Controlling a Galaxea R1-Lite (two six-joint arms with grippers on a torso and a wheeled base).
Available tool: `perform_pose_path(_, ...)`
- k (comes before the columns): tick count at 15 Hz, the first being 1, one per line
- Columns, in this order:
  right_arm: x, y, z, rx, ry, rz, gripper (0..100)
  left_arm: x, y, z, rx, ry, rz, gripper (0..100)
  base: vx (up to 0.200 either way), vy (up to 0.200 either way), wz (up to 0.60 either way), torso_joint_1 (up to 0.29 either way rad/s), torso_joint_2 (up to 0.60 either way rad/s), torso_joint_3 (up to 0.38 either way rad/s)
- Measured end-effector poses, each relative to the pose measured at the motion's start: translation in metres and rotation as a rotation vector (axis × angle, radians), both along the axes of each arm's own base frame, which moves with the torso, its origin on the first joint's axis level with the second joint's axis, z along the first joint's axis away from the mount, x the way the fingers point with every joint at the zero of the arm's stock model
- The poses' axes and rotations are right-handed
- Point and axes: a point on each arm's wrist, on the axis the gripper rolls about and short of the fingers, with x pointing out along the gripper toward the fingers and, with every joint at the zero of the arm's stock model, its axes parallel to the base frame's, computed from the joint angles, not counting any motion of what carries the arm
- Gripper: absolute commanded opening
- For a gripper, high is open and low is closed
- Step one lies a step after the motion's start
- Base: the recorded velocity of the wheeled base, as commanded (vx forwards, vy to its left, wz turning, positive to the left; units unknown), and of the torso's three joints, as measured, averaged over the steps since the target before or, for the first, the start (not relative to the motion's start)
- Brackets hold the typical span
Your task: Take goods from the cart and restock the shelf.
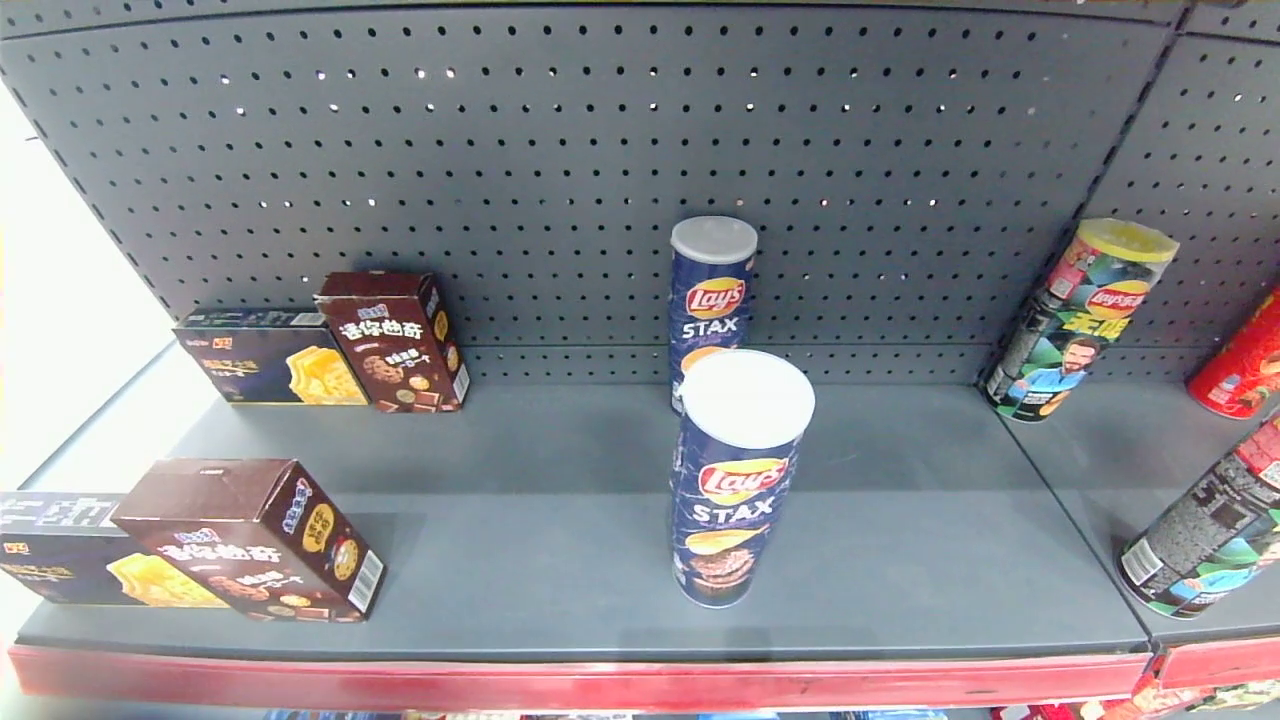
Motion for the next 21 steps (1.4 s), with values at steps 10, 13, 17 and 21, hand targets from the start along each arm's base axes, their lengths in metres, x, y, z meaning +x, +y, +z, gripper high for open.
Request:
perform_pose_path(10,0.0,0.0,0.0,0.001,0.0,0.0,100,0.0,0.0006,0.0,-0.008,0.0,0.025,100,0.0,-0.06,0.0,0.0,0.0,0.0)
perform_pose_path(13,0.0,0.0,-0.0002,0.001,0.002,0.001,100,0.0,0.0005,0.0001,-0.008,-0.001,0.025,100,0.0,0.0,0.0,0.0,0.0,0.0)
perform_pose_path(17,0.0,0.0,0.0,0.001,0.0,0.001,100,0.0,0.0005,0.0,-0.007,-0.001,0.024,100,0.0,0.0,0.0,0.0,0.0,0.0)
perform_pose_path(21,0.0,0.0,-0.0001,0.001,0.001,0.001,100,0.0,0.0005,0.0,-0.008,-0.001,0.024,100,-0.05,0.0,0.0,0.001,0.0,0.001)
